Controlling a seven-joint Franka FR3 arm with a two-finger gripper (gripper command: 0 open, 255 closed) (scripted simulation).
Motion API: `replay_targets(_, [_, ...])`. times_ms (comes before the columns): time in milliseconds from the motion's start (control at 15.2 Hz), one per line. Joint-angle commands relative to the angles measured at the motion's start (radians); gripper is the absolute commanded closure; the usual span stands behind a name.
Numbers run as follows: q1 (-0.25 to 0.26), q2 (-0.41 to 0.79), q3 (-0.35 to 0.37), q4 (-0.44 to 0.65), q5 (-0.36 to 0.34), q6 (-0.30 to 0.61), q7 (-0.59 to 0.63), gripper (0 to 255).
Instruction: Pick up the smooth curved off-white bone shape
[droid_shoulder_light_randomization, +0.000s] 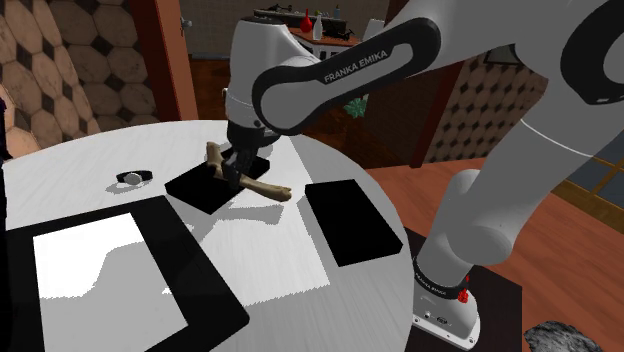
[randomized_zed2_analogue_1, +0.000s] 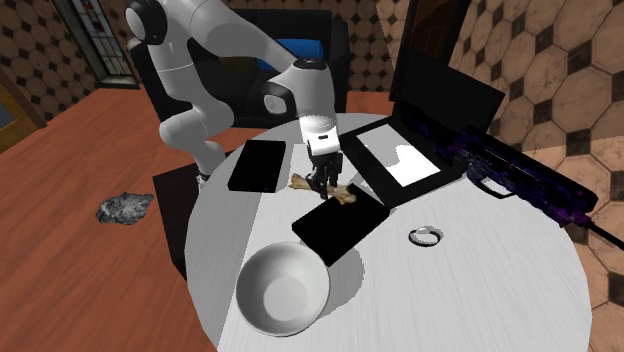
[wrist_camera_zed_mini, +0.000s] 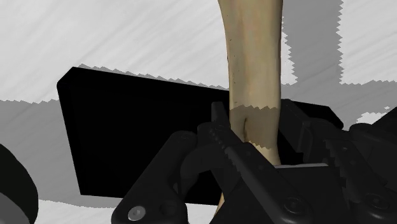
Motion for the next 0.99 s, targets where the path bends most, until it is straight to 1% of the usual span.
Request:
replay_targets(0, [0.0,-0.008,-0.002,0.014,0.002,-0.022,-0.003,255])
replay_targets(792, [-0.001,-0.049,-0.012,0.139,0.009,-0.187,-0.013,255])
replay_targets(924, [-0.001,-0.049,-0.012,0.141,0.009,-0.189,-0.013,255])
